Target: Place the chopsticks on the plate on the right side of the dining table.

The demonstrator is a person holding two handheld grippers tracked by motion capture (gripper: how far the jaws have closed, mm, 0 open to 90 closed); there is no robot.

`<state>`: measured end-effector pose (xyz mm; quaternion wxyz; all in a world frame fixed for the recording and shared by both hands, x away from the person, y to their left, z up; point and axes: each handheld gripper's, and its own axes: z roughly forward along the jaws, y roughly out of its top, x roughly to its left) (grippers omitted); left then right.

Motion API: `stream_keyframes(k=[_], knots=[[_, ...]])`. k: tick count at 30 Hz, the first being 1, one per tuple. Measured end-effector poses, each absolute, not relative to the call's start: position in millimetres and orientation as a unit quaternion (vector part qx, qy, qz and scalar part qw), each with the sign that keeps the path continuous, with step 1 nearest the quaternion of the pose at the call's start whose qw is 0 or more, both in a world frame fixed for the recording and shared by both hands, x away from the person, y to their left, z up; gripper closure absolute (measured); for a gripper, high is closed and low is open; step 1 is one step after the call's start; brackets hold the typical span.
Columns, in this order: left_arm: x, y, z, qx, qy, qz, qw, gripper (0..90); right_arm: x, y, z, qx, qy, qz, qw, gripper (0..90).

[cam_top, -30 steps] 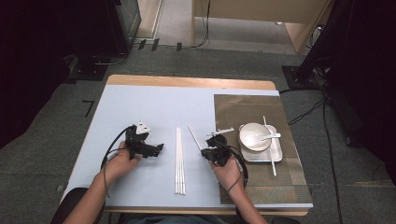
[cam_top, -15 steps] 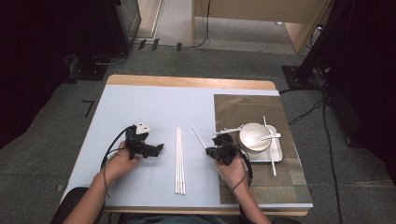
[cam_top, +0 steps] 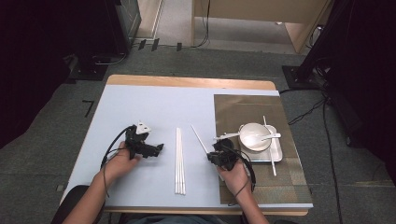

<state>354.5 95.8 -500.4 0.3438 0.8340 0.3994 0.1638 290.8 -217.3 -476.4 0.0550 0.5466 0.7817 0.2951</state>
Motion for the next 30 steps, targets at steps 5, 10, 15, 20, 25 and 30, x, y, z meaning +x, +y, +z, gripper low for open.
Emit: stream_keyframes(k=[5,10,15,20,25,30], knots=[[354.6,95.8,-500.4,0.834,0.399,0.164,0.343,0.0,286.2,-216.4,-475.8,0.542,0.787,0.287,0.063,80.6],[354.6,95.8,-500.4,0.834,0.400,0.164,0.343,0.0,283.5,-211.9,-475.4,0.523,0.803,0.272,0.085,80.2],[354.6,95.8,-500.4,0.834,0.399,0.164,0.343,0.0,282.0,-209.7,-475.9,0.515,0.808,0.268,0.097,80.7],[354.5,95.7,-500.4,0.834,0.400,0.164,0.344,0.0,281.5,-210.8,-476.9,0.513,0.808,0.271,0.101,83.6],[354.6,95.8,-500.3,0.834,0.399,0.163,0.343,0.0,284.1,-215.7,-477.3,0.525,0.799,0.282,0.080,85.1],[354.7,95.8,-500.3,0.834,0.399,0.163,0.343,0.0,289.7,-227.6,-479.4,0.552,0.773,0.310,0.031,85.4]])
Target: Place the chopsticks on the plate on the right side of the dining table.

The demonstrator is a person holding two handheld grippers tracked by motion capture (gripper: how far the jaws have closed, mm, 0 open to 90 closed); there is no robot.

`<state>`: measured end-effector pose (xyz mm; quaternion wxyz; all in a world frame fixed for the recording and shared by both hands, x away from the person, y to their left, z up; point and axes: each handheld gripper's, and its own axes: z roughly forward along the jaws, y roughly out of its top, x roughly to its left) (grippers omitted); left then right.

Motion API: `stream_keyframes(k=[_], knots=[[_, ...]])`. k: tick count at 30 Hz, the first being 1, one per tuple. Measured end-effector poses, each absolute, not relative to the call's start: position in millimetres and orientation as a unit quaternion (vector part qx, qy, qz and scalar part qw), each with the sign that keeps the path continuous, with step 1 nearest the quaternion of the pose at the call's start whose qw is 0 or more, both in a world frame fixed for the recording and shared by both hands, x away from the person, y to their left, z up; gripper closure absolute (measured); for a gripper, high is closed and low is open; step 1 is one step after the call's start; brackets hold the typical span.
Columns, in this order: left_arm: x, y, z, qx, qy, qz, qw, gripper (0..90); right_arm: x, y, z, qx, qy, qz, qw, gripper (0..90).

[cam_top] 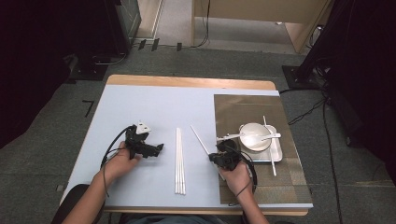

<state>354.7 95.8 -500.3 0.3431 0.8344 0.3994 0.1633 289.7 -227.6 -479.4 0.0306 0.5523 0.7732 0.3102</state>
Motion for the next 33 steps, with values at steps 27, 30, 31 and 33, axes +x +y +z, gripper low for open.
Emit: stream_keyframes(k=[27,30,31,33], knots=[[354.7,95.8,-500.3,0.835,0.399,0.163,0.343,0.0,302.8,-258.5,-487.4,0.600,0.684,0.403,-0.097,85.4],[354.8,95.8,-500.3,0.834,0.399,0.163,0.343,0.0,303.2,-260.7,-486.5,0.601,0.682,0.405,-0.094,85.4],[354.8,95.8,-500.3,0.835,0.399,0.163,0.343,0.0,303.3,-261.4,-486.3,0.601,0.682,0.406,-0.093,85.4],[354.8,95.8,-500.3,0.834,0.399,0.163,0.343,0.0,303.5,-262.4,-485.2,0.602,0.682,0.406,-0.091,85.4]])
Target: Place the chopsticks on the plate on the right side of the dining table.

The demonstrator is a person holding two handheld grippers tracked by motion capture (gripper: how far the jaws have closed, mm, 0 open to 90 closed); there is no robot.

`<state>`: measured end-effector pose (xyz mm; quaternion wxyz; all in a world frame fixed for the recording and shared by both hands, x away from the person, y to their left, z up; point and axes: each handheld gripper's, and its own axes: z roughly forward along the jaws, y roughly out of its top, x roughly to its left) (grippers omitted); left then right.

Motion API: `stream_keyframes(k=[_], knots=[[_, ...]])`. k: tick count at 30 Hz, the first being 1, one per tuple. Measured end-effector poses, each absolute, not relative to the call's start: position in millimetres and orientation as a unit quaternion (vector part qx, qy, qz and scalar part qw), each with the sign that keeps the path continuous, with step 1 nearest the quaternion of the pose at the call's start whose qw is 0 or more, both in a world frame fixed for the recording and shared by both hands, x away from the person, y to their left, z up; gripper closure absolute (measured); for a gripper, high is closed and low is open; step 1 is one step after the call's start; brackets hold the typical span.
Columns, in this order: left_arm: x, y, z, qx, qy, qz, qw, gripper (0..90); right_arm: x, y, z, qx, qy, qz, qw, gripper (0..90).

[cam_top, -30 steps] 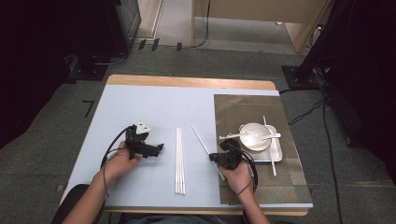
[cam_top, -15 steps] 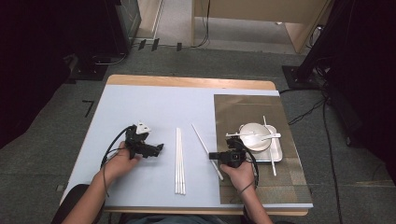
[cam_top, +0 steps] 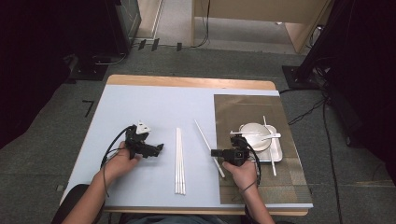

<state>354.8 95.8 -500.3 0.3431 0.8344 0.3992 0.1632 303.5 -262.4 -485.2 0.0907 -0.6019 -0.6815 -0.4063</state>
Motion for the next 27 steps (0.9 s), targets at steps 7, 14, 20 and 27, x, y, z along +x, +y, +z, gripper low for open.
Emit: stream_keyframes(k=[7,14,20,27], knots=[[354.8,95.9,-500.3,0.834,0.399,0.163,0.343,0.0,304.1,-265.9,-482.1,-0.604,-0.676,-0.412,0.088,85.4],[354.8,95.9,-500.3,0.834,0.399,0.163,0.343,0.0,304.6,-272.5,-478.1,-0.608,-0.670,-0.418,0.084,85.4],[354.8,95.9,-500.3,0.835,0.399,0.163,0.343,0.0,304.6,-276.4,-475.1,-0.611,-0.666,-0.421,0.080,85.4],[354.8,95.8,-500.3,0.834,0.399,0.163,0.343,0.0,305.8,-277.9,-473.5,-0.612,-0.666,-0.421,0.071,85.4]])
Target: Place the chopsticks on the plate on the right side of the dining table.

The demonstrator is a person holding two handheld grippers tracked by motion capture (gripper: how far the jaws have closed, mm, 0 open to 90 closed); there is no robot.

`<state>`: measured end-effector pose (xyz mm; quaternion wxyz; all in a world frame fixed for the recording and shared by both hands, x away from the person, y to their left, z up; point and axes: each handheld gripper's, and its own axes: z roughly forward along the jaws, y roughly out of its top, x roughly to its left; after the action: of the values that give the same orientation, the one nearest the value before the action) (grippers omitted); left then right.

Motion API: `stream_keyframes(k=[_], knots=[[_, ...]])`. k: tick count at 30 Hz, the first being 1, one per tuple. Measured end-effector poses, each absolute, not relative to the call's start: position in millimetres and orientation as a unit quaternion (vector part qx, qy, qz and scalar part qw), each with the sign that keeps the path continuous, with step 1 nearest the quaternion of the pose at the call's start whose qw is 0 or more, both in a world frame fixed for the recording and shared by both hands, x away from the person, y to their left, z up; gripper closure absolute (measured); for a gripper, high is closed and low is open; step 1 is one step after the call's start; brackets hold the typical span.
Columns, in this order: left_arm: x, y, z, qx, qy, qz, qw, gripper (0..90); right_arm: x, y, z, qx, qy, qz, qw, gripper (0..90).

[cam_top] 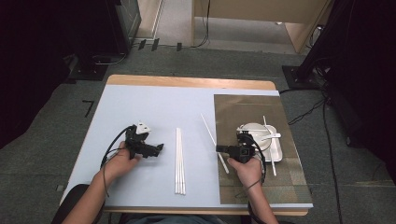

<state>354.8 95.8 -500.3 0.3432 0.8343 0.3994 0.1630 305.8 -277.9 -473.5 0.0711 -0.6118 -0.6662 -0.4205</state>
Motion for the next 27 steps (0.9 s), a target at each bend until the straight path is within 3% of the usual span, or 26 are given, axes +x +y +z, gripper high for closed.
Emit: stream_keyframes(k=[27], knots=[[354.8,95.8,-500.4,0.834,0.399,0.163,0.344,0.0,305.2,-297.5,-462.8,-0.628,-0.645,-0.433,0.050,85.4]])
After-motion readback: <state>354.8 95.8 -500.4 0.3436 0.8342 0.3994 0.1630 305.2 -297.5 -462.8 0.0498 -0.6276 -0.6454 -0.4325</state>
